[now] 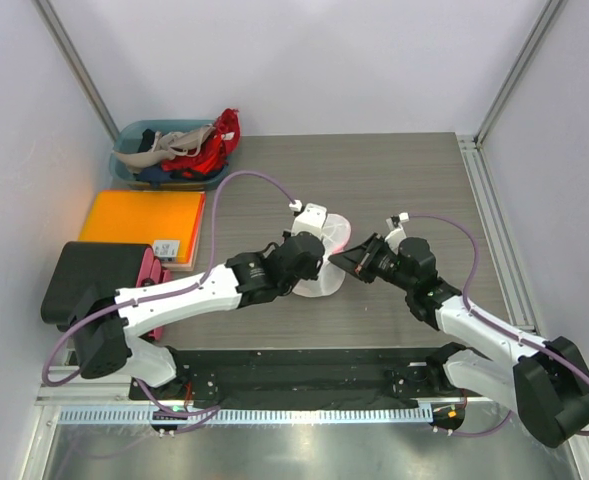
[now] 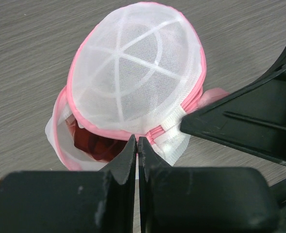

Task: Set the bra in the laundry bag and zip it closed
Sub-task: Zip the zipper on the laundry bag.

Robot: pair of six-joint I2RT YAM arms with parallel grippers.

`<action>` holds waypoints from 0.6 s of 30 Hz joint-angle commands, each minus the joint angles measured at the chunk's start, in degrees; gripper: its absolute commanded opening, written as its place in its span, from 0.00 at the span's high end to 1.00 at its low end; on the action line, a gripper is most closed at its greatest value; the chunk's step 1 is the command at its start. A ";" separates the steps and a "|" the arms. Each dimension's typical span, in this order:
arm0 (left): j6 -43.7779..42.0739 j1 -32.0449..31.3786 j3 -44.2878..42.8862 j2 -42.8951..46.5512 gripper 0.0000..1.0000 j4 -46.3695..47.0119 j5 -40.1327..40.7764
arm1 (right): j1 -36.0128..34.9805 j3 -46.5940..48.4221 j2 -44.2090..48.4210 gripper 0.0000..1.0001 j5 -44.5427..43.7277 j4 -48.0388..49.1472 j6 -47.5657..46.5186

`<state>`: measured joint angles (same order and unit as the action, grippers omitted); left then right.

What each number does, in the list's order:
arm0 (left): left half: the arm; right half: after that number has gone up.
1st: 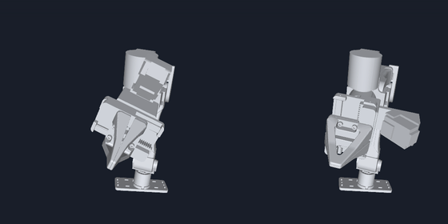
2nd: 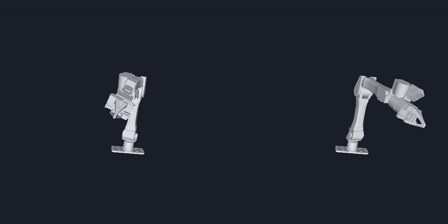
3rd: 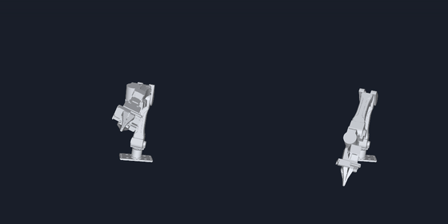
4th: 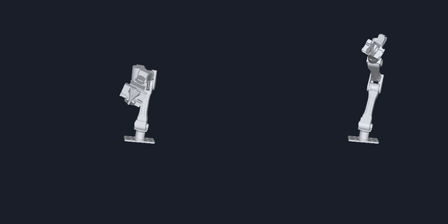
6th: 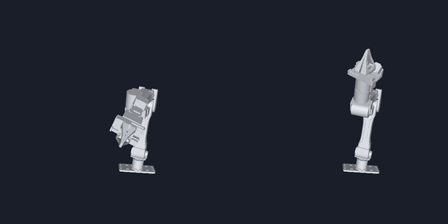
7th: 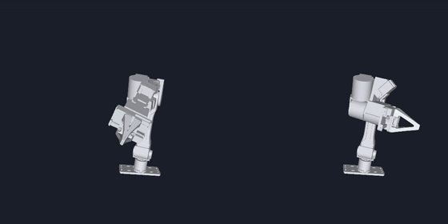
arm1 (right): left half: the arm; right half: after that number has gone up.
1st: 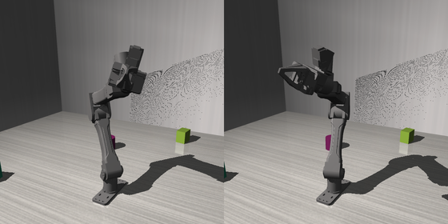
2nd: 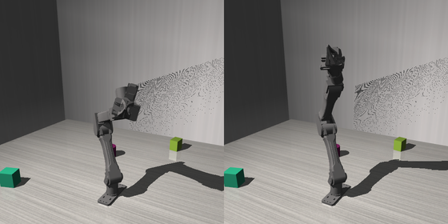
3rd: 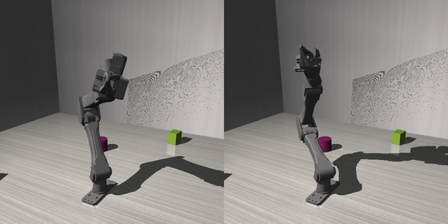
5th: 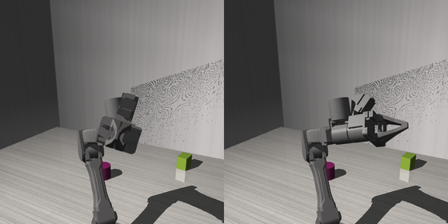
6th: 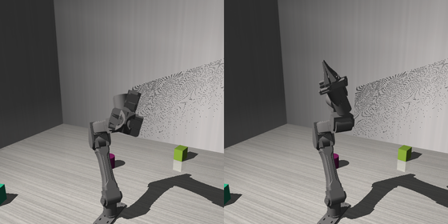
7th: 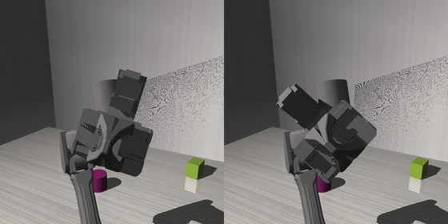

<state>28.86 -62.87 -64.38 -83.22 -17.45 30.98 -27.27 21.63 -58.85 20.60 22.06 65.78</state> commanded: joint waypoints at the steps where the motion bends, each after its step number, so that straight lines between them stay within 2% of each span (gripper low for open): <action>1: -1.35 0.73 2.41 4.46 1.00 1.72 1.36 | -0.16 0.35 1.46 0.99 1.28 2.10 -2.49; 7: -0.22 1.00 6.18 7.89 1.00 3.30 -1.45 | -0.16 -0.79 -0.12 0.99 4.62 7.46 -8.47; 18: -0.03 6.00 18.14 21.59 1.00 9.02 -7.69 | 0.46 1.66 -1.96 0.99 6.55 5.53 -17.88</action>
<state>28.73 -59.37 -49.06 -66.30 -11.77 24.80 -27.31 21.17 -59.77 26.52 25.65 53.63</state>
